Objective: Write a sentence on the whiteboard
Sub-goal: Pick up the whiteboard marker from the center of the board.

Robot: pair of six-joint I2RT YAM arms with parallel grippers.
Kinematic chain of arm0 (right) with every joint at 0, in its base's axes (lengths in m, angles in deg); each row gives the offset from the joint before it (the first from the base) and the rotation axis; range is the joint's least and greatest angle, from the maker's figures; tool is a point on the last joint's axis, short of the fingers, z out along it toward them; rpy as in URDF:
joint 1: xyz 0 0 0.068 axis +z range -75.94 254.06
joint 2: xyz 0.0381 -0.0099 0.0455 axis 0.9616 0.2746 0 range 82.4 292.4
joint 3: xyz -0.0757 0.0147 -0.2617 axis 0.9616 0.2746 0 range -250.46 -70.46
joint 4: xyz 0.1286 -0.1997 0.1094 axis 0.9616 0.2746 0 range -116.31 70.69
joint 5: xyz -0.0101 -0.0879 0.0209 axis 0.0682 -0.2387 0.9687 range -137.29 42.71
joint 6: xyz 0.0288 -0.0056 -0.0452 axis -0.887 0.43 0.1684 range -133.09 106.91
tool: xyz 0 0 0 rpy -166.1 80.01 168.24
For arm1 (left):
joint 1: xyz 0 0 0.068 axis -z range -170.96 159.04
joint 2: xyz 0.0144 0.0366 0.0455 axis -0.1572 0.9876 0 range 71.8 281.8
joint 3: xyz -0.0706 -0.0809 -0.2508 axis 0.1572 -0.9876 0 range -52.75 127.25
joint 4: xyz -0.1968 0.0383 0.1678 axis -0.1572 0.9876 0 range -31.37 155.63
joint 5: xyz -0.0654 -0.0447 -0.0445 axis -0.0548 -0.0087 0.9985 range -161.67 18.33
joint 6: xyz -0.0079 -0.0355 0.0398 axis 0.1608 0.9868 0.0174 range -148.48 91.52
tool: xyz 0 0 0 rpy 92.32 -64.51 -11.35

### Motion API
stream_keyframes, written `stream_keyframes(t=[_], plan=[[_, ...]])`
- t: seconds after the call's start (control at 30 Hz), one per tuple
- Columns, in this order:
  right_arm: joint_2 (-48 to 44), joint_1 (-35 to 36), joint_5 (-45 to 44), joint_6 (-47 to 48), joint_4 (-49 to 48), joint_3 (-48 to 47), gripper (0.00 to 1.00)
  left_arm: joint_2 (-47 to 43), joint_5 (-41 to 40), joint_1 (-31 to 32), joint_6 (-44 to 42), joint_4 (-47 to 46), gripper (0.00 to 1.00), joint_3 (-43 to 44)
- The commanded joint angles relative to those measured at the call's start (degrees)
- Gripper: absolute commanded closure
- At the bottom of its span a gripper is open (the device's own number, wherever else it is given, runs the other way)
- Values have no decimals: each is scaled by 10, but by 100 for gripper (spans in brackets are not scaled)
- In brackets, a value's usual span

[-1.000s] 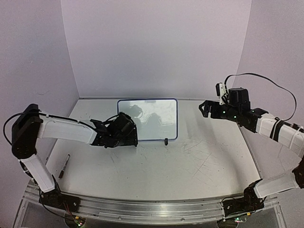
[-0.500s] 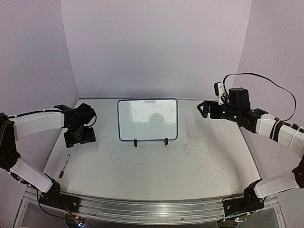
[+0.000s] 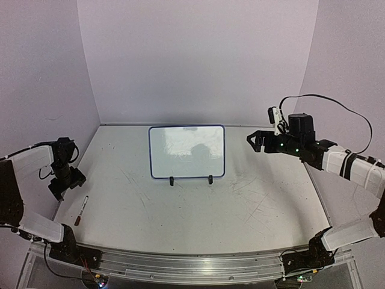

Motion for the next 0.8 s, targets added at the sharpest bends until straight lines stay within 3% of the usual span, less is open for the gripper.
stream_keyframes(t=[0.0, 0.23, 0.4, 0.63, 0.77], plan=[[-14, 1, 12, -1, -35, 12, 2, 30, 118, -38, -92, -81, 6, -26], [-21, 1, 22, -4, -48, 19, 2, 104, 162, -39, -116, -104, 9, -30], [-31, 1, 18, -3, -48, 25, 2, 161, 186, -38, -130, -109, 16, -21], [-32, 1, 18, -3, -48, 25, 2, 177, 180, -38, -134, -108, 23, -16], [-28, 2, 21, -5, -48, 23, 2, 169, 182, -38, -127, -103, 33, -31]])
